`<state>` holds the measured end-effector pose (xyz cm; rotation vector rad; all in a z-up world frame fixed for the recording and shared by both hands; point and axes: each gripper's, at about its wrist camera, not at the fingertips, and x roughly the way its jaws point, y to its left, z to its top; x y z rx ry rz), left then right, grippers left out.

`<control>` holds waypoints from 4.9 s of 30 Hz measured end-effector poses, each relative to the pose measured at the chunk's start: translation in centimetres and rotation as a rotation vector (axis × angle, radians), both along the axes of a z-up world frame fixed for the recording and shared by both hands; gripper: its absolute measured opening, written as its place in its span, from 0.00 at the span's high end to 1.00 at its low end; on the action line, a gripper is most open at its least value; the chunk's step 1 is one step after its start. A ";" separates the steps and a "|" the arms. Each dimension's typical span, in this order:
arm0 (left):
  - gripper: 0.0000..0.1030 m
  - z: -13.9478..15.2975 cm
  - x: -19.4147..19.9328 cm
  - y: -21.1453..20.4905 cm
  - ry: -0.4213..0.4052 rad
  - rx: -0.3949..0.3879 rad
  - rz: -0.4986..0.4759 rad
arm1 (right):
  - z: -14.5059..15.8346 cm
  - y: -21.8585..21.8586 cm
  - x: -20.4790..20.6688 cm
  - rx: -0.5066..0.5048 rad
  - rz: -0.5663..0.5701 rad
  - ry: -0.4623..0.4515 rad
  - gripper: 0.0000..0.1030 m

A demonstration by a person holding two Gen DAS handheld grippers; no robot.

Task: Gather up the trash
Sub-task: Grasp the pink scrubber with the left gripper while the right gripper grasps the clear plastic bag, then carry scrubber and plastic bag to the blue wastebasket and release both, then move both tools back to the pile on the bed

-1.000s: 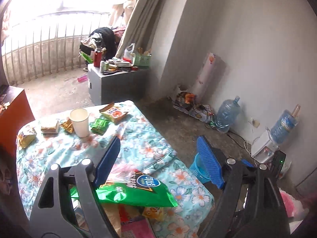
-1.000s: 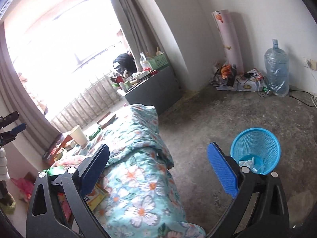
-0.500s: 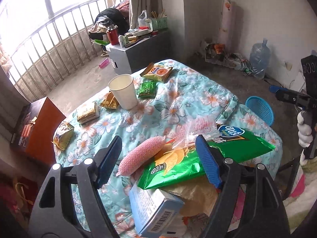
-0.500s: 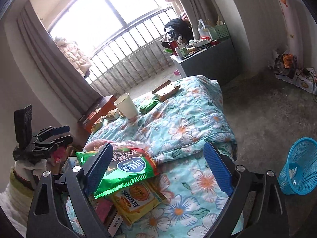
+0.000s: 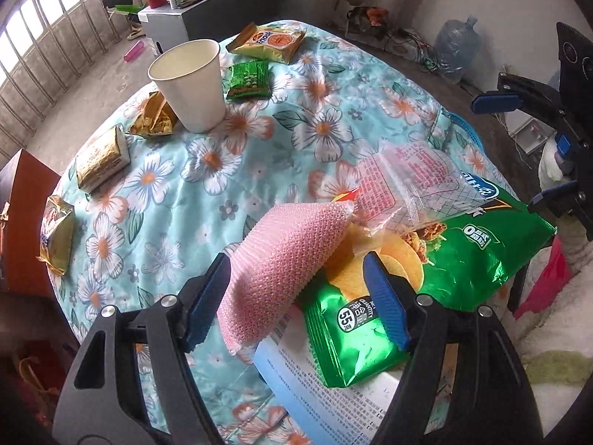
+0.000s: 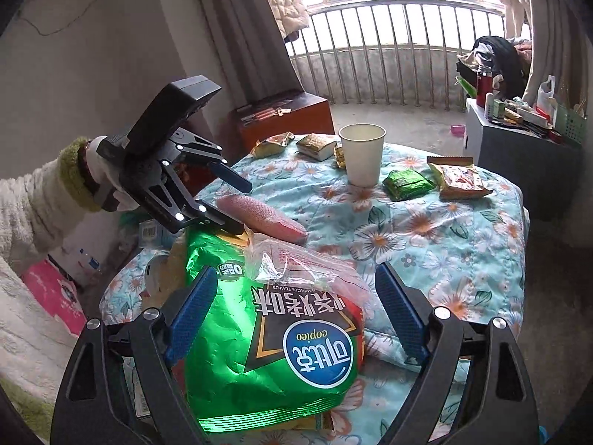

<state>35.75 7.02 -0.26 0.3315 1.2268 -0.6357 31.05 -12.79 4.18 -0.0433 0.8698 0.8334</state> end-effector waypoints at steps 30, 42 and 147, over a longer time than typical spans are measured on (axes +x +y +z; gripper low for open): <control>0.71 1.3 2.8 6.9 -0.118 -0.144 0.266 | -0.7 0.7 5.6 0.018 -0.206 -0.014 0.87; 0.71 6.8 0.0 8.7 -0.286 -0.237 0.355 | 1.6 -7.9 4.3 0.276 -0.484 0.002 0.94; 0.29 9.6 -13.5 -35.3 -0.181 -0.433 -0.212 | -3.2 -27.4 -24.5 -0.017 -1.423 -0.220 0.09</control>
